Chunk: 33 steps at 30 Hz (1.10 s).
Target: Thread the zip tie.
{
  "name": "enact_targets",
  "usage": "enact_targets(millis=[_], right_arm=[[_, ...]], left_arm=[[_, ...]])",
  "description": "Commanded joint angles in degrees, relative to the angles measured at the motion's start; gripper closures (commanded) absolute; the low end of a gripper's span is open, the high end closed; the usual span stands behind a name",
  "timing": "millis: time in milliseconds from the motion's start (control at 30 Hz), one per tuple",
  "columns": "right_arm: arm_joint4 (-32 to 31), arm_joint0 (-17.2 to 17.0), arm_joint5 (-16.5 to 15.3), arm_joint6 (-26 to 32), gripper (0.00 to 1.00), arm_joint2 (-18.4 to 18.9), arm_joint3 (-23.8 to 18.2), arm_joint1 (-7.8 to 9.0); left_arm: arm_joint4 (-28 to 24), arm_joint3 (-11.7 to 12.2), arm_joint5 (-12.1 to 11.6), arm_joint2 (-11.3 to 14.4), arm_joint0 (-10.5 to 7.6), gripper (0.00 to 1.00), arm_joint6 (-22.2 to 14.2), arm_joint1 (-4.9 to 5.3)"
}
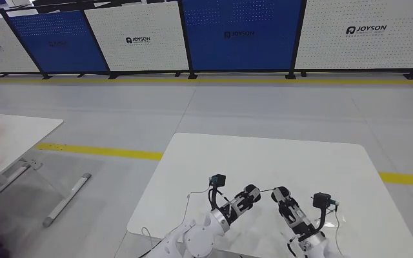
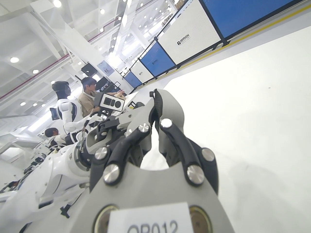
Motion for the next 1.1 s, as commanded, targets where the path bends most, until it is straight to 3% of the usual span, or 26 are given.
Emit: enact_targets(millis=[0,600,733,900,1067], right_arm=[[0.0,0.1,0.0,0.2,1.00,-0.1,0.1,-0.04],[0.0,-0.7,0.0,-1.3,1.00,0.9,-0.2,-0.04],[0.0,-0.9,0.1,-1.6,1.00,1.2,-0.2,-0.12],[-0.2,-1.0,0.3,-1.7,1.00,1.3,-0.3,-0.23],[-0.4,-1.1,0.3,-1.7,1.00,1.4,-0.4,-0.33]], left_arm=[[0.2,-0.1,-0.3,0.0,0.13,1.00,0.0,0.03],[1.0,-0.5,0.0,-0.4,0.46,1.00,-0.2,0.13],[1.4,-0.7,-0.1,-0.5,0.64,0.93,-0.4,0.19],[1.9,-1.0,-0.3,-0.4,0.85,0.76,-0.6,0.26],[2.3,-1.2,-0.4,-0.3,0.92,0.82,-0.8,0.28]])
